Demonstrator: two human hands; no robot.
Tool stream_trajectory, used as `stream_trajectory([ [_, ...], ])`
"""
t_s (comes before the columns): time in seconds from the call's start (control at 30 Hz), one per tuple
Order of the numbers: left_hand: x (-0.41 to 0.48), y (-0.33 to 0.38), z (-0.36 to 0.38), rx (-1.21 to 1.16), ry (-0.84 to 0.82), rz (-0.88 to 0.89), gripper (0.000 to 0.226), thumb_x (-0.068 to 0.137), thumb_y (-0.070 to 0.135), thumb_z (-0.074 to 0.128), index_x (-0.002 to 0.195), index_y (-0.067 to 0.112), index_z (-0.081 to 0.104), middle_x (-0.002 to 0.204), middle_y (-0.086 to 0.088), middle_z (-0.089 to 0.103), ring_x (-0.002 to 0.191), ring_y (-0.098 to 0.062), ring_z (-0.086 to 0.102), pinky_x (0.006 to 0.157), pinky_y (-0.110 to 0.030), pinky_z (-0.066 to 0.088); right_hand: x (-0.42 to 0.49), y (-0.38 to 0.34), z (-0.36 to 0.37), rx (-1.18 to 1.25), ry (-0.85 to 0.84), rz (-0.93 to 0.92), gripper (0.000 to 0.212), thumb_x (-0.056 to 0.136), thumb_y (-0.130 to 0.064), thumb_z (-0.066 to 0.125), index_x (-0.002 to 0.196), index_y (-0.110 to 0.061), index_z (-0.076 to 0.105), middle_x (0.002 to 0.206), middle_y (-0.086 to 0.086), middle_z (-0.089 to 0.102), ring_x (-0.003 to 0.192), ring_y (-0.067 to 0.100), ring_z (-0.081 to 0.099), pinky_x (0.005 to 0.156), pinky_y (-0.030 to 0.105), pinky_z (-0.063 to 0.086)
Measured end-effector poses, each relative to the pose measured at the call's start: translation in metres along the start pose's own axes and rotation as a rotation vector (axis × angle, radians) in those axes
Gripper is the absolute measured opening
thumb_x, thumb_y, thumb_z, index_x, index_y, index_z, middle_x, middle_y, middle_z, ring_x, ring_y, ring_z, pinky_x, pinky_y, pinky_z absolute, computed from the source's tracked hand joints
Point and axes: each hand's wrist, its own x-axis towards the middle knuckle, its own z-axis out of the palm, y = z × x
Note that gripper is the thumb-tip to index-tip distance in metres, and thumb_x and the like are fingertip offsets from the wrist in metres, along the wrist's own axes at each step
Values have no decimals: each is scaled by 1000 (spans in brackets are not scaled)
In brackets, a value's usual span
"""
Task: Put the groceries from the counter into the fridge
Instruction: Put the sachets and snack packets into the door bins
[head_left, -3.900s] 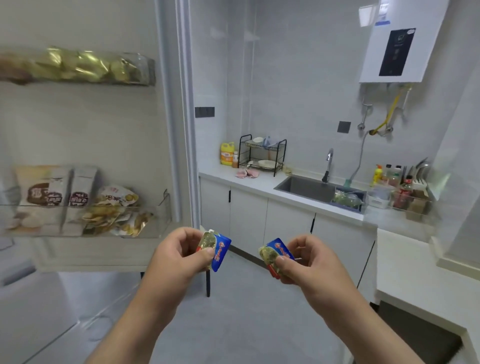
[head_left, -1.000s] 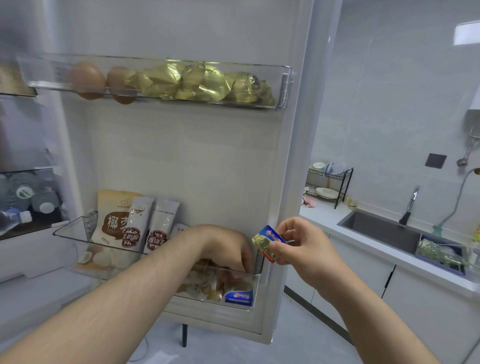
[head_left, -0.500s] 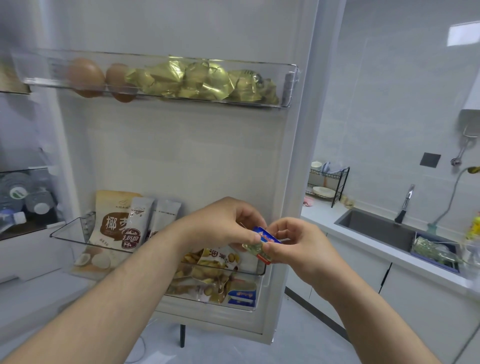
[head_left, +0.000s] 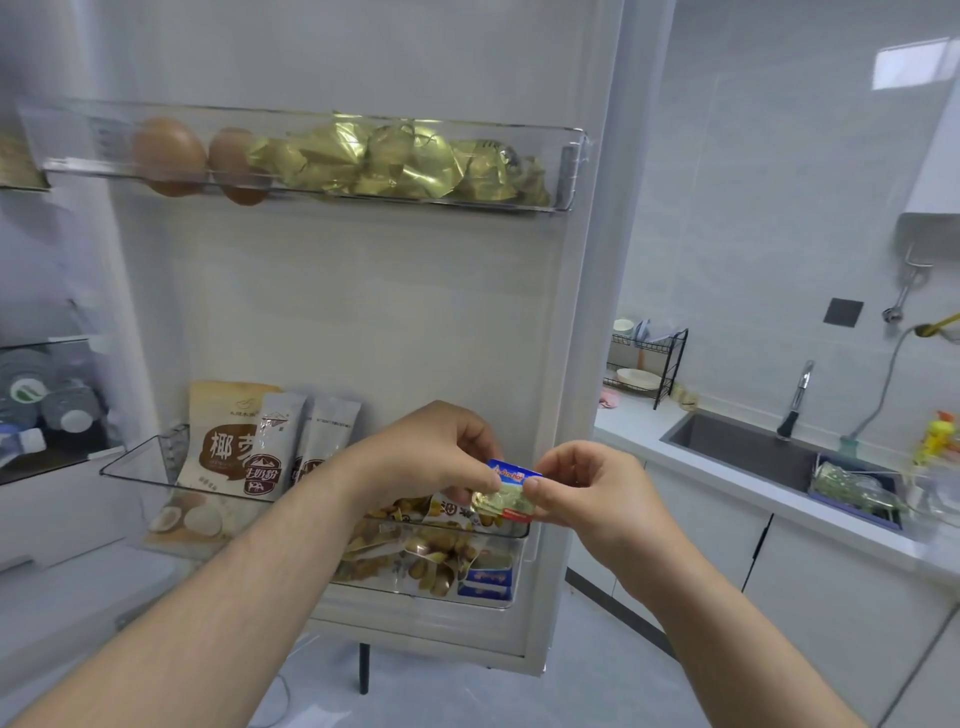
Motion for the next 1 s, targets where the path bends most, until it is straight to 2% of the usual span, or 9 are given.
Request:
stream_trajectory([
  [0.13,7,-9,1,28,44,-82,9,82,8,73,89,10,67,84,-8,72,68,-11,69,64,-28,59,0,1,-3,-41,6,9,9,90,-7,69,81,-9,68,67,1,71,67,13,68,69,36,61],
  [0.27,12,-15,5,63,17,-161,9,81,7,73,84,12,66,86,-9,71,73,-12,68,60,-22,56,-2,5,-5,-83,12,18,15,93,-9,63,80,-14,68,66,-2,67,68,14,64,65,29,58],
  [0.4,13,-18,9,131,-66,-209,10,78,11,75,85,14,69,86,-5,72,73,-11,68,64,-23,56,-2,9,-4,-113,-11,37,15,93,-10,62,81,-16,69,71,2,68,72,17,65,67,29,58],
  [0.6,14,-14,9,309,-195,-197,14,77,19,74,90,18,70,84,2,73,73,-10,67,76,-32,57,-3,11,-2,-191,-30,15,13,92,-12,63,83,-19,69,74,-1,68,72,11,64,66,26,59],
  [0.67,14,-12,8,366,-230,-189,16,78,22,74,93,19,71,87,2,74,79,-13,69,78,-34,57,-3,11,-1,-218,-41,5,12,91,-13,64,82,-20,69,74,-2,67,72,9,63,67,29,60],
  [0.8,13,-14,7,402,-269,-195,15,74,27,77,87,21,75,85,3,75,74,-11,68,71,-30,55,-4,13,-1,-275,-48,-18,9,88,-16,67,82,-22,70,74,-3,68,72,11,65,73,39,60],
  [0.9,11,-14,7,432,-307,-217,19,72,28,78,89,19,77,86,1,76,83,-17,72,77,-35,58,-4,15,-1,-314,-58,-38,9,88,-15,68,82,-22,70,75,-4,68,72,10,64,73,39,60],
  [1.0,11,-13,8,435,-314,-198,22,74,31,78,92,19,77,86,2,76,83,-16,72,78,-35,58,-4,16,0,-334,-54,-56,10,87,-15,69,81,-23,70,72,-6,67,68,7,63,72,37,60],
])
